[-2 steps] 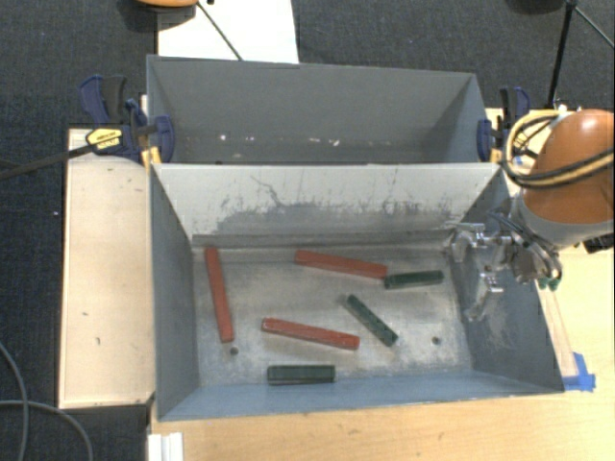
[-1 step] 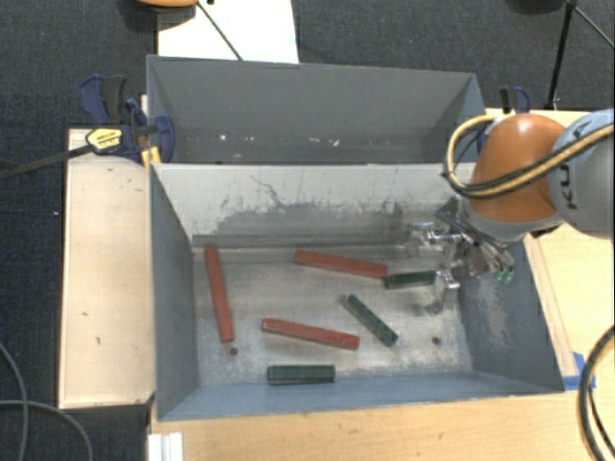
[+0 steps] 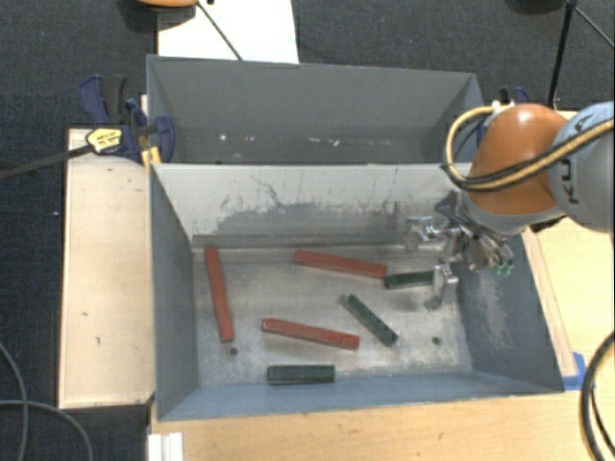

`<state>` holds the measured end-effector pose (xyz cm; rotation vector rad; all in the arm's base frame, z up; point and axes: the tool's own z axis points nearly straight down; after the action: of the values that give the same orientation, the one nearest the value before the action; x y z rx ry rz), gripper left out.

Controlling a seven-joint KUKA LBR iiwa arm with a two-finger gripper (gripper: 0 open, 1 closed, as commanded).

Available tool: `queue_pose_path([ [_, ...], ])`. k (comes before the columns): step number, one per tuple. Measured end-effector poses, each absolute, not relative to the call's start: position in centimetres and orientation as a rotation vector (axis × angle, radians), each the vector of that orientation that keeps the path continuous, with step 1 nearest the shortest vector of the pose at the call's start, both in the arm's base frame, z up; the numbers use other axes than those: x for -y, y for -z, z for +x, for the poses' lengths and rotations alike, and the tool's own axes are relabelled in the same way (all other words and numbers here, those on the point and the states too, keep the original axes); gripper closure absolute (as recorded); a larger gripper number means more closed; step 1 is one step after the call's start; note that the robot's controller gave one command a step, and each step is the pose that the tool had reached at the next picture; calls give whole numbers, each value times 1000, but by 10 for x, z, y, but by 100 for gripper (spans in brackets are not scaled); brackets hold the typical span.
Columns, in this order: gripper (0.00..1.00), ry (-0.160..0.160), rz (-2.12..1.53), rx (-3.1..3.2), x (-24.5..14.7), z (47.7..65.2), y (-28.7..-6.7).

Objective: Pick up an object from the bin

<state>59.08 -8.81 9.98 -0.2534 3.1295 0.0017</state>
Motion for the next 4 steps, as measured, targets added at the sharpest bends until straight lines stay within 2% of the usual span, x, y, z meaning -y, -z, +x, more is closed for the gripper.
queue_pose_path([
  [1, 0, -2, -259, -3129, 70, 590, -100],
  [2, 0, -2, -203, -3137, 76, 593, -69],
  [3, 100, -2, -166, -3139, 71, 590, -71],
  [4, 100, -2, -167, -3139, 71, 590, -71],
])
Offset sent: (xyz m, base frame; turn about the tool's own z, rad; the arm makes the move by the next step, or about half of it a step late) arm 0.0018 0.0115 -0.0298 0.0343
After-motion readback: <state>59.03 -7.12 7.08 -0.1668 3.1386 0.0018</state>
